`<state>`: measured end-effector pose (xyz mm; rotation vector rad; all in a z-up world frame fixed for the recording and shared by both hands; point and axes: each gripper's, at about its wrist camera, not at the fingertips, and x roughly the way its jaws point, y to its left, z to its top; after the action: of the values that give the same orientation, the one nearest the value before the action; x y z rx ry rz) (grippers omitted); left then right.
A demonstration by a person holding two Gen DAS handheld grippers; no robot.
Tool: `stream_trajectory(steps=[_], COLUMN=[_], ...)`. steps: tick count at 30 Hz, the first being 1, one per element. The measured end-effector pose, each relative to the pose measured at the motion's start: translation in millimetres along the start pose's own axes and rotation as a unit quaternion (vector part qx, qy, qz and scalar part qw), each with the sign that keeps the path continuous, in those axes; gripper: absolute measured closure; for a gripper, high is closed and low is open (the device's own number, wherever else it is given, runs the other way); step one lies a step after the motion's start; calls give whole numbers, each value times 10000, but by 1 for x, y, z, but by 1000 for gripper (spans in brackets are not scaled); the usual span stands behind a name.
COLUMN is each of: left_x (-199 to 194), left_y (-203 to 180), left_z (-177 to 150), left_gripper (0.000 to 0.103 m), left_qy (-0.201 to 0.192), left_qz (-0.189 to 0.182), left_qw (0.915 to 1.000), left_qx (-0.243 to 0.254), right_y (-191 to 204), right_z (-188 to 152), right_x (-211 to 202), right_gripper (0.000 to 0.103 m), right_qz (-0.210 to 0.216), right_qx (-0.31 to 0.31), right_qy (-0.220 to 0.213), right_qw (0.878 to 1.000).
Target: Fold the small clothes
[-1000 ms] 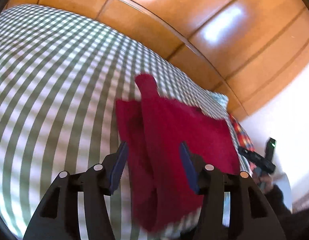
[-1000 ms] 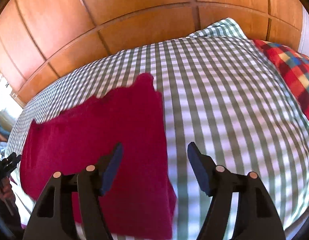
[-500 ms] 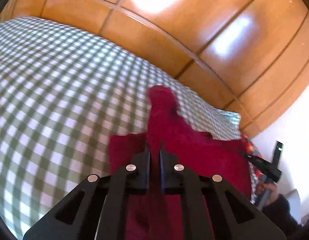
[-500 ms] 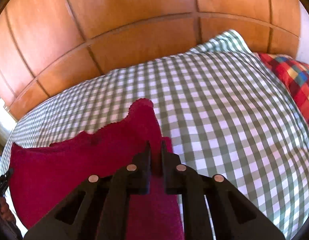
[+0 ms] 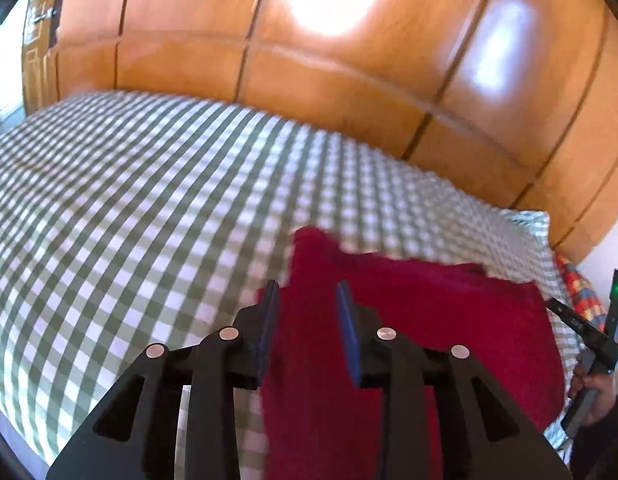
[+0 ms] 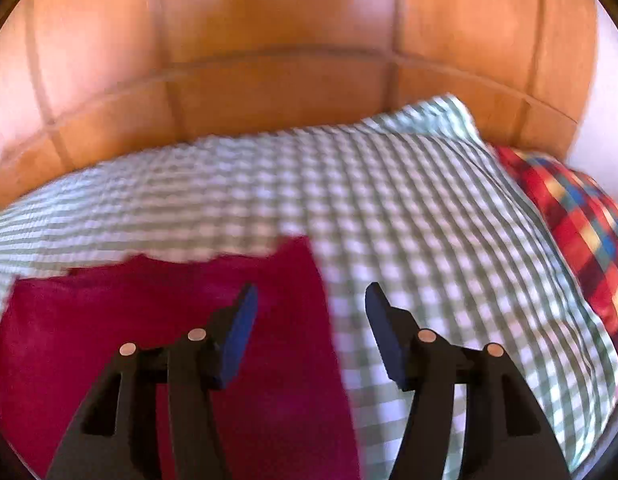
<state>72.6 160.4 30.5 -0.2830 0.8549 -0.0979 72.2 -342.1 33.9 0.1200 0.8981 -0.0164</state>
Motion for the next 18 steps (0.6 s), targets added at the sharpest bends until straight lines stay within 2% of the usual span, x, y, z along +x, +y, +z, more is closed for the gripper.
stream_trajectory(steps=[2, 4, 5, 7, 9, 11, 12, 13, 15, 18], left_x=[-6, -3, 1, 10, 16, 29, 34, 40, 44, 41], left_y=[-12, -30, -36, -42, -44, -41, -36, -32, -23, -22], left_z=[-6, -15, -20, -31, -37, -43, -46, -48, -51, -53], left_gripper=[75, 75, 75, 75, 75, 75, 74, 74, 74, 74], left_qy=[-84, -56, -29, 131, 252, 411, 508, 618, 596, 538], left_qz=[-154, -135, -85, -67, -30, 344, 409, 412, 306, 279], left_qw=[9998, 9992, 9987, 9980, 9978, 9959, 9955, 9953, 9967, 9969], left_qx=[127, 383, 497, 610, 616, 722, 693, 624, 468, 500], right_y=[36, 68, 90, 121, 147, 150, 148, 144, 141, 149], right_z=[-1, -6, -11, -22, -28, -18, -12, -6, -4, -11], right_x=[-9, -7, 0, 17, 34, 58, 67, 79, 91, 86], right_gripper=[47, 49, 53, 59, 58, 59, 59, 59, 58, 56], right_qz=[775, 1364, 1833, 2197, 1953, 1735, 1494, 1307, 1378, 1201], right_qx=[-439, -841, -1045, -1349, -1629, -1300, -1148, -945, -708, -988], right_qy=[95, 350, 686, 1179, 1213, 1202, 1138, 1091, 1080, 791], right_qw=[9960, 9865, 9751, 9590, 9595, 9688, 9755, 9809, 9820, 9847])
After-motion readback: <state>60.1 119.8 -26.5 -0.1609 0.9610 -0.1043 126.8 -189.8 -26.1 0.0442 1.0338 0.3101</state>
